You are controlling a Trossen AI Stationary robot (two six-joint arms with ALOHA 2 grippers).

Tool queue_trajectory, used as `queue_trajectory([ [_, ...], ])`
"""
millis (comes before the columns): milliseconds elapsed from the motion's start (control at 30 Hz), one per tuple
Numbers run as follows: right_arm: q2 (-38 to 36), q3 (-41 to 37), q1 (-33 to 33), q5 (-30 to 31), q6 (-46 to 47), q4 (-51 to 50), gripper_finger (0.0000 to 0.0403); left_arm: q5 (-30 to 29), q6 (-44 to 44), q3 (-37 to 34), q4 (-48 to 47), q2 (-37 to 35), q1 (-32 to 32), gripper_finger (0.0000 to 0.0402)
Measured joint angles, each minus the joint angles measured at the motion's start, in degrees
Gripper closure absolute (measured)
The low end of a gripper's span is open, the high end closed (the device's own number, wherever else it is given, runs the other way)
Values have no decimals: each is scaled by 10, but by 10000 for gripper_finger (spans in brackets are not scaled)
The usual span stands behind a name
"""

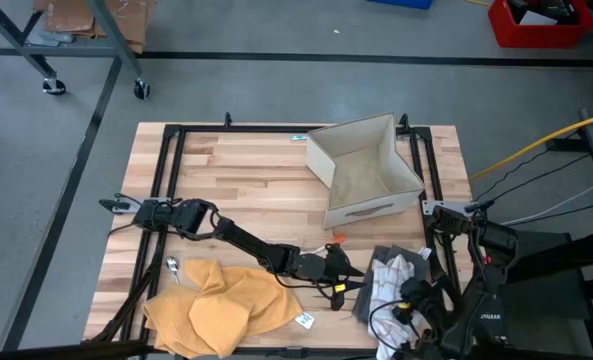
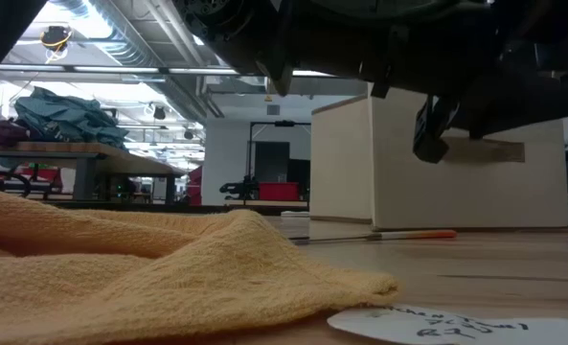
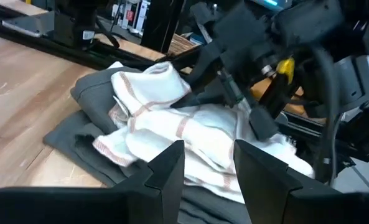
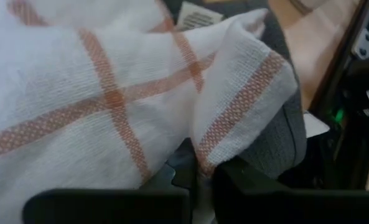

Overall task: Fold towel
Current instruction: Stack the white kitchen towel onto the grey kitchen towel

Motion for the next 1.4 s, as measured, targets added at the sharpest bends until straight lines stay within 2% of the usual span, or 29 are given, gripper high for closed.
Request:
queue_trajectory([
  [133, 0, 1, 0, -25, -26, 3, 332, 0, 2, 0, 3, 0, 0, 270],
  [433, 0, 2, -5, -62, -26, -12, 203, 0, 3, 0, 1, 0, 1, 270],
  [533, 0, 6, -11, -85, -24, -33, 178, 0, 3, 0, 8, 0, 1, 270],
  [667, 0, 37, -16, -68, -25, -98, 169, 0, 15, 0, 44, 0, 1, 270],
  [800, -22, 51, -16, -20, -21, -90, 169, 0, 45, 0, 54, 0, 2, 270],
  [1233, -54, 119, -16, -24, -5, -96, 168, 0, 54, 0, 62, -4, 2, 270],
  [1400, -53, 136, -16, -12, -9, -27, 168, 0, 122, 0, 87, -22, 0, 270],
])
